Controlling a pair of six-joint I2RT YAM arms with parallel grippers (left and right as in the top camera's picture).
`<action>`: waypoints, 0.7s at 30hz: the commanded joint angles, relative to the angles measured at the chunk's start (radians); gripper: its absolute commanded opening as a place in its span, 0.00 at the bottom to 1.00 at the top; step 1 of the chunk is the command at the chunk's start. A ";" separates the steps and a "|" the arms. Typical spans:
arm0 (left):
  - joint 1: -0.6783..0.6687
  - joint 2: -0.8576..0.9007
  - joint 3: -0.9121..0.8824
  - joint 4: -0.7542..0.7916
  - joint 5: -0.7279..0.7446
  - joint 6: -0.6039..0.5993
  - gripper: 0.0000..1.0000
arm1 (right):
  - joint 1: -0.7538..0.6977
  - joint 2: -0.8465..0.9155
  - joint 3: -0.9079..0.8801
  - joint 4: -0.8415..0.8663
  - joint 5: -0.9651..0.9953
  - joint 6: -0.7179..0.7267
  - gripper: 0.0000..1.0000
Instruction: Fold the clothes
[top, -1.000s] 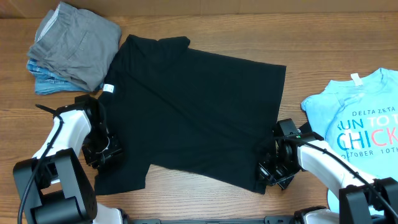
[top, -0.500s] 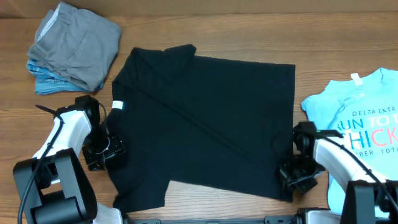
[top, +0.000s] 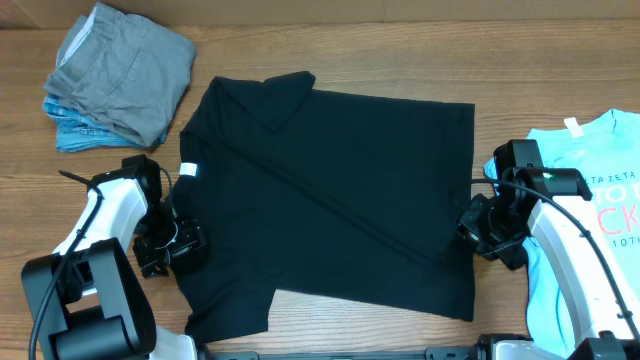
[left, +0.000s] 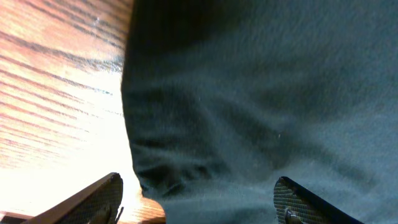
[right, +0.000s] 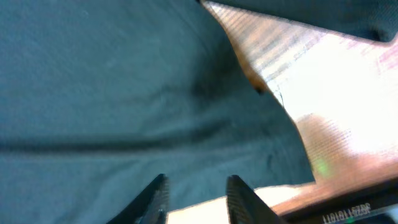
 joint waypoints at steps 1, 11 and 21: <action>0.004 -0.013 -0.013 -0.022 0.020 -0.013 0.80 | -0.005 -0.010 -0.002 -0.029 -0.031 -0.022 0.39; 0.004 -0.013 -0.012 -0.005 0.121 0.068 0.72 | -0.004 -0.010 -0.170 0.056 -0.096 0.038 0.39; 0.005 -0.013 -0.013 -0.024 0.148 0.061 0.76 | -0.004 -0.010 -0.185 0.074 -0.103 0.026 0.39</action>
